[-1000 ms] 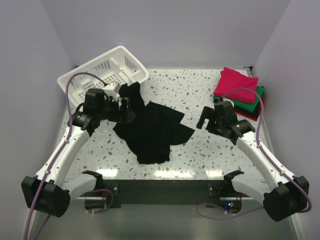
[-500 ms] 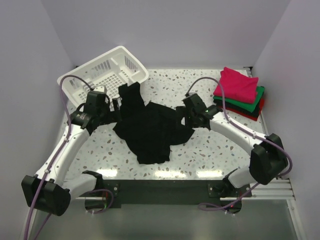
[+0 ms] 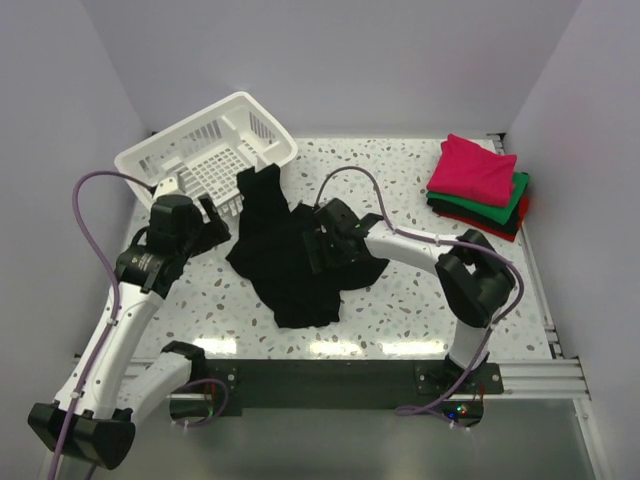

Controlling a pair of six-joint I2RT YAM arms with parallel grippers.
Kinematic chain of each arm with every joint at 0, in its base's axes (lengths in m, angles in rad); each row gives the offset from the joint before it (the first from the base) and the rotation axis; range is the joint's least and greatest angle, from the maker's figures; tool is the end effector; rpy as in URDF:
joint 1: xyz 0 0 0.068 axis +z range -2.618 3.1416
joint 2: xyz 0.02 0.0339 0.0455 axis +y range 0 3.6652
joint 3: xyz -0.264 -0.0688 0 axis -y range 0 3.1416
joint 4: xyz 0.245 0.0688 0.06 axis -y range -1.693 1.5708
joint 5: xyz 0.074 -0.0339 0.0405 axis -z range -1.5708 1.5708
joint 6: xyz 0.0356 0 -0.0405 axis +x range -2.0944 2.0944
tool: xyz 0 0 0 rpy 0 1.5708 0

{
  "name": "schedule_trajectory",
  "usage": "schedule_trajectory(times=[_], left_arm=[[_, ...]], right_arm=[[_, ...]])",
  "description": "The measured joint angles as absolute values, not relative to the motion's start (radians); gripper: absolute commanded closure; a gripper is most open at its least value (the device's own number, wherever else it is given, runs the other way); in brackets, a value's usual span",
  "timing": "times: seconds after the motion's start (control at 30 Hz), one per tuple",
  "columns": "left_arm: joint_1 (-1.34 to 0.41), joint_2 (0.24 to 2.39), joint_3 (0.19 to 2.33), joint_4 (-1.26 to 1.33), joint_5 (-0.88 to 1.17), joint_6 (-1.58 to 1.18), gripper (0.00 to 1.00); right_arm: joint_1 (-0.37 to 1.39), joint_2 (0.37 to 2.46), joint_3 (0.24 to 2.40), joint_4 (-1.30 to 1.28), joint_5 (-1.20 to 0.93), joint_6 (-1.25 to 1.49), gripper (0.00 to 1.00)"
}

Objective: Fold and stack the t-shirts
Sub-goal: Flatten the tshirt out

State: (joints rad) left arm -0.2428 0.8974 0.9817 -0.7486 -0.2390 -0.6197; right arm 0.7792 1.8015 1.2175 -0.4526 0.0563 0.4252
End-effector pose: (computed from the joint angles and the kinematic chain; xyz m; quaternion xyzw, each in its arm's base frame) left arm 0.1767 -0.0351 0.3333 -0.2185 0.8670 -0.0844 0.4398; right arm 0.2672 0.2611 0.1912 -0.1625 0.9504 0.1271 0.2328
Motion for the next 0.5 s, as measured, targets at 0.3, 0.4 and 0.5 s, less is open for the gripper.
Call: schedule_trajectory(times=[0.3, 0.4, 0.5], left_arm=[[-0.243, 0.878, 0.965, -0.765, -0.236, -0.665, 0.53], [-0.243, 0.87, 0.952, -0.752, -0.22, -0.675, 0.67], [-0.244, 0.866, 0.919, -0.698, -0.167, -0.669, 0.64]], right_arm=[[0.78, 1.914, 1.321, -0.48, -0.044, 0.372, 0.8], [0.778, 1.903, 1.341, -0.522, -0.038, 0.355, 1.0], [0.756, 1.858, 1.342, -0.579, -0.013, 0.354, 1.0]])
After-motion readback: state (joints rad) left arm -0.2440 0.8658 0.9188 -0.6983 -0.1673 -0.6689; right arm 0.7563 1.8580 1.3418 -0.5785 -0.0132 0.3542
